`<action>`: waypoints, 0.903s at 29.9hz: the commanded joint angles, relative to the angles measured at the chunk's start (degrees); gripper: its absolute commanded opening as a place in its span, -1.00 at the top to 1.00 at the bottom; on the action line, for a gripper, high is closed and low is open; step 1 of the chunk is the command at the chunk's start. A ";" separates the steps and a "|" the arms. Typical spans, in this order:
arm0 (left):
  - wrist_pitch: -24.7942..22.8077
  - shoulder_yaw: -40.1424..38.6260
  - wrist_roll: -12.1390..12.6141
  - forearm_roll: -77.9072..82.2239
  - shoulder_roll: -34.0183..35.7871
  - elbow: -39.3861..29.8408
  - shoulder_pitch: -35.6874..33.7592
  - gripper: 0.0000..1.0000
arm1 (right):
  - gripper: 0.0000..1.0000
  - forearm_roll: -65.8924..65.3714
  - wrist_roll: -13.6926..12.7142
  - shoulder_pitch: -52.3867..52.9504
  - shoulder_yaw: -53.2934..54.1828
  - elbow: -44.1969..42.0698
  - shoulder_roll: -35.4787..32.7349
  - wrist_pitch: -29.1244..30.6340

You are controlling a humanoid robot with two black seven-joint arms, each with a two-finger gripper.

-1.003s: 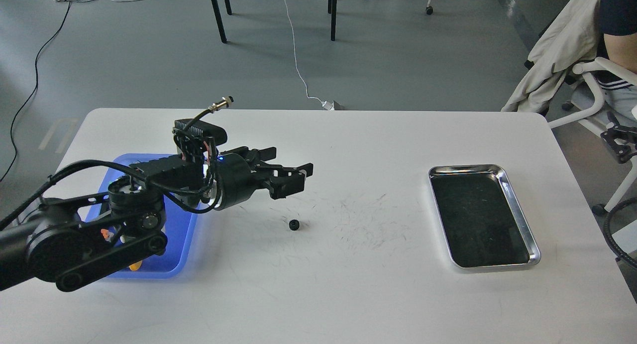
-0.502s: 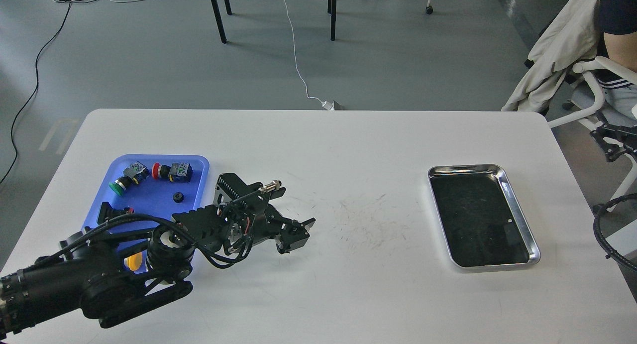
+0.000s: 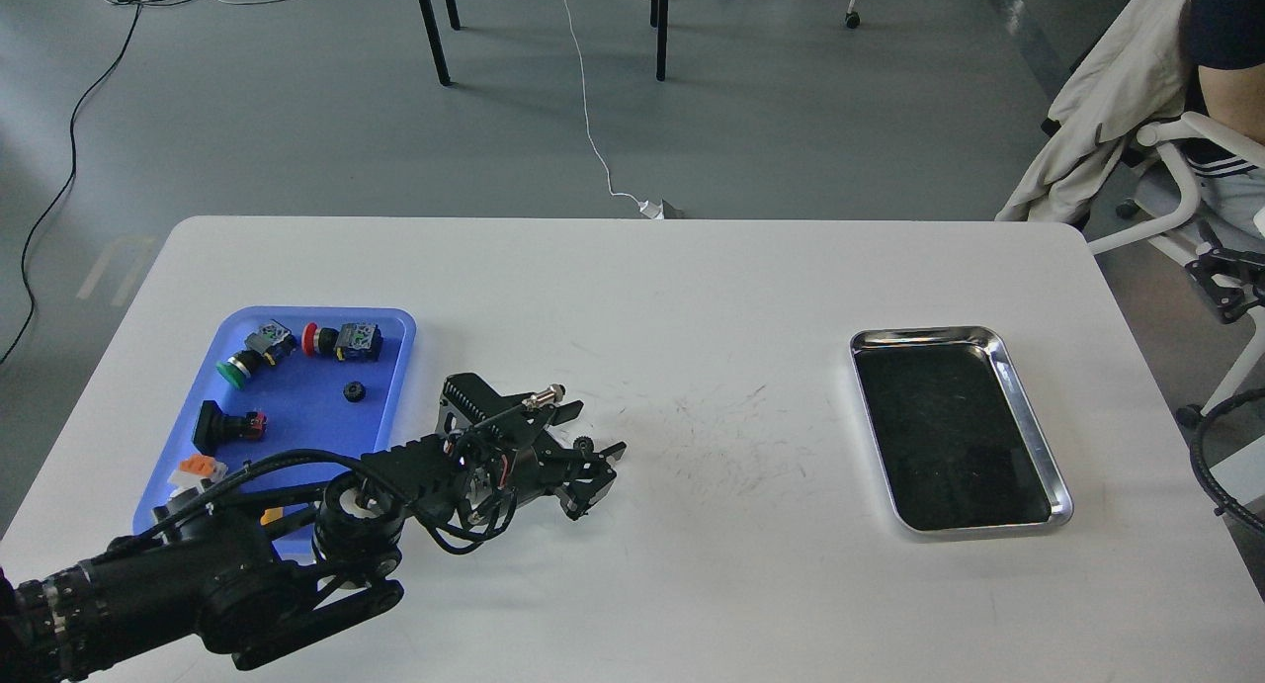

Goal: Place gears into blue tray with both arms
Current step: 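Reach the left gripper to the black part and grasp it, then carry the black part into the blue tray and open the left gripper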

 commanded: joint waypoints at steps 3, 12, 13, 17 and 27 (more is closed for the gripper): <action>0.08 0.00 -0.12 0.87 0.81 0.00 1.52 0.23 | -0.95 -0.10 -0.01 0.08 -0.02 -0.01 0.18 0.00; 0.35 -0.53 -0.82 1.23 3.53 -0.96 2.32 0.90 | -0.95 -0.71 -0.01 1.05 -0.02 -0.01 0.53 0.00; 0.70 -0.96 -1.00 1.14 4.24 -1.66 1.97 0.90 | -0.95 -0.71 -0.01 1.31 -0.10 -0.01 0.53 0.00; 0.70 -2.90 -0.74 -1.40 10.29 -9.82 -2.50 0.90 | -0.95 -0.71 -0.01 2.27 -0.19 -0.01 0.53 0.00; 1.30 -3.00 -5.04 -15.89 35.51 -16.35 -9.91 0.90 | -0.95 -3.00 -0.10 4.48 -0.28 -0.01 0.35 0.00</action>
